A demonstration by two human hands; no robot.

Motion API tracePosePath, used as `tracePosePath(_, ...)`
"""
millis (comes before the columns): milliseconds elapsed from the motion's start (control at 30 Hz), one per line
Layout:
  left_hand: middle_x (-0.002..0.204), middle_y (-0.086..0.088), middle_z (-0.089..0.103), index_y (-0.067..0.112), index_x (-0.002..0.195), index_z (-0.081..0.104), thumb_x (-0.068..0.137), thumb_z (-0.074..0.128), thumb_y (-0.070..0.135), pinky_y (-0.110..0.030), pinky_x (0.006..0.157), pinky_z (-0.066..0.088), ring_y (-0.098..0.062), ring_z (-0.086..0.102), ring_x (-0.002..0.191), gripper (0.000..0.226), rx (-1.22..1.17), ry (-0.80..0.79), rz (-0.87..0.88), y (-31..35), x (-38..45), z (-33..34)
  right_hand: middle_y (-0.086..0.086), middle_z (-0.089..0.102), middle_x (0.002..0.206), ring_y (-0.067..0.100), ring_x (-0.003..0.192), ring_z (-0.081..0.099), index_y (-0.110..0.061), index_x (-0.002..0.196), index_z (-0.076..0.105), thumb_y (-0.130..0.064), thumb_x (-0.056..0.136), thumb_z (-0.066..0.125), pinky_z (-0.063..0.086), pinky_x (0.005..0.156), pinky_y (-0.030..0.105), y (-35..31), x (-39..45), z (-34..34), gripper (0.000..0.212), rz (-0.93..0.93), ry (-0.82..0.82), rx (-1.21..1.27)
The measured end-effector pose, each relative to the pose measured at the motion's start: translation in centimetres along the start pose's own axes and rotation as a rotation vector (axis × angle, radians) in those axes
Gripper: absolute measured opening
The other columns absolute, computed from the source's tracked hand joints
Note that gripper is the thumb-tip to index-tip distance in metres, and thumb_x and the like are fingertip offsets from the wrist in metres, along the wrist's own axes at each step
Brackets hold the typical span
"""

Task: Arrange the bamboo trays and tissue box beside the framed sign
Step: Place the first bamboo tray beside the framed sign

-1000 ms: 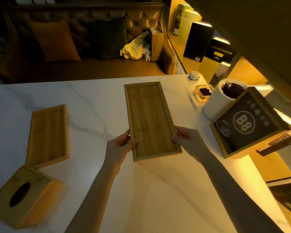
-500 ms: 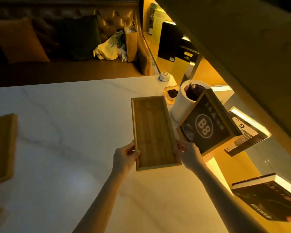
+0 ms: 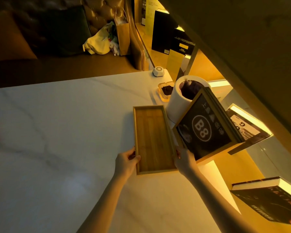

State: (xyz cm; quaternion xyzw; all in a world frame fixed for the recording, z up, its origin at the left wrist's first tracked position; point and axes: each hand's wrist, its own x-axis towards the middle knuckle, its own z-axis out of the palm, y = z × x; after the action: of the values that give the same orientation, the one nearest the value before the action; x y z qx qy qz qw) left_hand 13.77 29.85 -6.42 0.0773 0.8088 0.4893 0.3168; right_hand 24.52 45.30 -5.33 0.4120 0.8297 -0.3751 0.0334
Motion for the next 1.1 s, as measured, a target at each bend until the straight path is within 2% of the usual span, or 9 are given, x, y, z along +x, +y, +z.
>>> tracePosePath(100,0.121,-0.016,0.062,0.006,0.122,0.05,0.082,0.059,0.009,-0.042,0.097,0.048,-0.029,0.058,0.11,0.042,-0.006,-0.017,-0.007,-0.2,0.4,0.1,0.015,0.063,0.104,0.019,0.088,0.06,-0.004,0.115,0.056,0.0,0.092,0.041,0.047,0.06,0.019,0.4,0.4,0.3,0.028,-0.001,0.008,-0.014)
tracePosePath(200,0.12,-0.017,0.062,0.006,0.123,0.05,0.082,0.059,0.009,-0.039,0.096,0.048,-0.028,0.058,0.11,0.041,0.009,-0.028,0.006,-0.4,0.8,0.3,0.015,0.064,0.099,0.018,0.083,0.06,-0.004,0.112,0.058,-0.001,0.092,0.041,0.049,0.06,0.02,0.7,0.8,0.4,0.026,0.001,0.013,-0.018)
tracePosePath(367,0.118,-0.018,0.063,0.005,0.123,0.049,0.083,0.057,0.011,-0.041,0.095,0.05,-0.03,0.06,0.107,0.041,0.107,-0.025,0.054,-0.2,1.1,0.7,0.016,0.063,0.105,0.023,0.092,0.063,-0.003,0.114,0.056,-0.002,0.093,0.04,0.048,0.068,0.022,0.6,1.1,0.4,0.027,-0.011,0.026,-0.055)
tracePosePath(500,0.107,-0.021,0.064,0.005,0.12,0.053,0.083,0.058,0.016,-0.027,0.081,0.045,-0.03,0.06,0.097,0.038,0.266,0.002,0.109,-0.3,1.4,1.4,0.014,0.06,0.112,0.022,0.1,0.06,-0.005,0.117,0.052,-0.007,0.095,0.038,0.042,0.074,0.019,0.2,0.9,0.3,0.027,0.009,0.007,-0.158)
tracePosePath(600,0.102,-0.021,0.062,0.005,0.113,0.058,0.084,0.057,0.016,-0.025,0.077,0.041,-0.031,0.06,0.095,0.031,0.327,0.025,0.124,-0.2,1.4,1.9,0.011,0.06,0.112,0.021,0.099,0.06,-0.007,0.119,0.049,-0.007,0.095,0.038,0.047,0.077,0.023,0.1,0.6,0.5,0.027,0.057,0.011,-0.239)
tracePosePath(733,0.101,-0.021,0.062,0.004,0.108,0.06,0.084,0.057,0.016,-0.026,0.077,0.042,-0.031,0.06,0.094,0.027,0.35,0.045,0.134,-0.3,1.4,2.5,0.02,0.059,0.113,0.012,0.086,0.059,0.003,0.121,0.049,-0.005,0.096,0.034,0.048,0.074,0.013,0.0,0.5,0.5,0.03,0.049,0.006,-0.202)
tracePosePath(833,0.102,-0.021,0.062,0.004,0.106,0.061,0.084,0.057,0.016,-0.028,0.079,0.043,-0.032,0.06,0.095,0.025,0.37,0.056,0.134,-0.4,1.6,2.7,0.012,0.059,0.115,0.018,0.102,0.059,-0.004,0.119,0.05,-0.009,0.097,0.035,0.046,0.083,0.021,-0.3,0.1,0.6,0.027,0.036,0.005,-0.342)
tracePosePath(967,0.106,-0.021,0.06,0.004,0.108,0.059,0.084,0.057,0.017,-0.027,0.082,0.044,-0.031,0.059,0.097,0.027,0.4,0.055,0.141,-0.7,1.7,2.8,0.012,0.059,0.114,0.019,0.096,0.058,-0.005,0.119,0.048,-0.013,0.096,0.038,0.042,0.074,0.022,0.2,0.6,1.3,0.027,0.031,-0.018,-0.337)
tracePosePath(1100,0.111,-0.02,0.057,0.005,0.113,0.056,0.085,0.055,0.018,-0.032,0.089,0.048,-0.03,0.058,0.1,0.031,0.428,0.057,0.159,-0.9,1.6,2.9,0.021,0.048,0.131,0.032,0.115,0.051,0.002,0.128,0.042,-0.007,0.093,0.041,0.048,0.089,0.034,1.5,-0.1,2.5,0.035,-0.05,0.077,-0.336)
